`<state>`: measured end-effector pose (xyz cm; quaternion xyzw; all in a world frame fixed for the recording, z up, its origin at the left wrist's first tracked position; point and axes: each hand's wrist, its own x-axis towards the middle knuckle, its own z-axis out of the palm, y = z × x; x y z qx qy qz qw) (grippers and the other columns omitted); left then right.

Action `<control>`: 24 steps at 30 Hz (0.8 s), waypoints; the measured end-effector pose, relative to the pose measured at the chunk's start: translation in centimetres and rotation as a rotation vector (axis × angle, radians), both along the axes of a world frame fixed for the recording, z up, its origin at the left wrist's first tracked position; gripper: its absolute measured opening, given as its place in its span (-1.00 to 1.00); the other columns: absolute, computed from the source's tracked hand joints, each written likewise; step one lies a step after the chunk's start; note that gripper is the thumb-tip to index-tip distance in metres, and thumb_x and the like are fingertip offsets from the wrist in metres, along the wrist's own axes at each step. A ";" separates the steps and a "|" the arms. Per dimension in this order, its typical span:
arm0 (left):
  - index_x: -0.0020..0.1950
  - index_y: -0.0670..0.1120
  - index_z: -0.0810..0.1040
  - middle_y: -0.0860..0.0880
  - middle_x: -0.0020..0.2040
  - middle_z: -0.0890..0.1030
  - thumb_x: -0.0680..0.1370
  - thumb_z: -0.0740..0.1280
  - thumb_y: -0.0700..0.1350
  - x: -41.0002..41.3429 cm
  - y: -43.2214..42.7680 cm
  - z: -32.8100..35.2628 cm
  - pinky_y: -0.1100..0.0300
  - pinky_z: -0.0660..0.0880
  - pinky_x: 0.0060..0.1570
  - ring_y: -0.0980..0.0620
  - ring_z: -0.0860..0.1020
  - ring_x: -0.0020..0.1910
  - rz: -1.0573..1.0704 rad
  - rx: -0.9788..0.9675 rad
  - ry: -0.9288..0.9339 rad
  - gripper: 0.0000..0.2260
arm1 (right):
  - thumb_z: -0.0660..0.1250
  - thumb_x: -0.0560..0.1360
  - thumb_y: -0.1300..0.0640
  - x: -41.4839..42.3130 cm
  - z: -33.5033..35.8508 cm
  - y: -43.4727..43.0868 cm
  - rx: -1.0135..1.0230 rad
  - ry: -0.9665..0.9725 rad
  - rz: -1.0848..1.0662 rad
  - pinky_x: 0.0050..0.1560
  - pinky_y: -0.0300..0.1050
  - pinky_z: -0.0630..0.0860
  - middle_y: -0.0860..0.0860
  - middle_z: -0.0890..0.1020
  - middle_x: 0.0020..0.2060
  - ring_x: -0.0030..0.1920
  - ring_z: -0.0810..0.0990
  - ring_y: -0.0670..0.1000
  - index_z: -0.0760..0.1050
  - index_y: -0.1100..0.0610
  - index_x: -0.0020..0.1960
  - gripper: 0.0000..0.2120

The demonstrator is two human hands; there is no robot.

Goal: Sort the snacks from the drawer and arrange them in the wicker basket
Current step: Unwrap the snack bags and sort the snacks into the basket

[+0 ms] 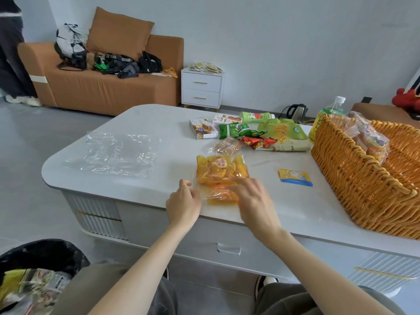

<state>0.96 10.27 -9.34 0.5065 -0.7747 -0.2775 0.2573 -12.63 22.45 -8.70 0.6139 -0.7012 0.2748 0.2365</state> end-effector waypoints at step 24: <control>0.31 -0.11 0.51 -0.03 -0.01 0.63 0.56 0.35 -0.21 2.0 -2.6 2.1 0.35 0.39 -0.06 0.20 0.58 -0.18 -0.297 0.702 0.357 -0.68 | 0.24 0.58 0.13 -1.5 1.1 1.2 0.255 -0.471 -0.211 0.13 0.09 0.51 0.03 0.62 0.20 0.08 0.60 0.21 0.50 0.00 0.33 -0.67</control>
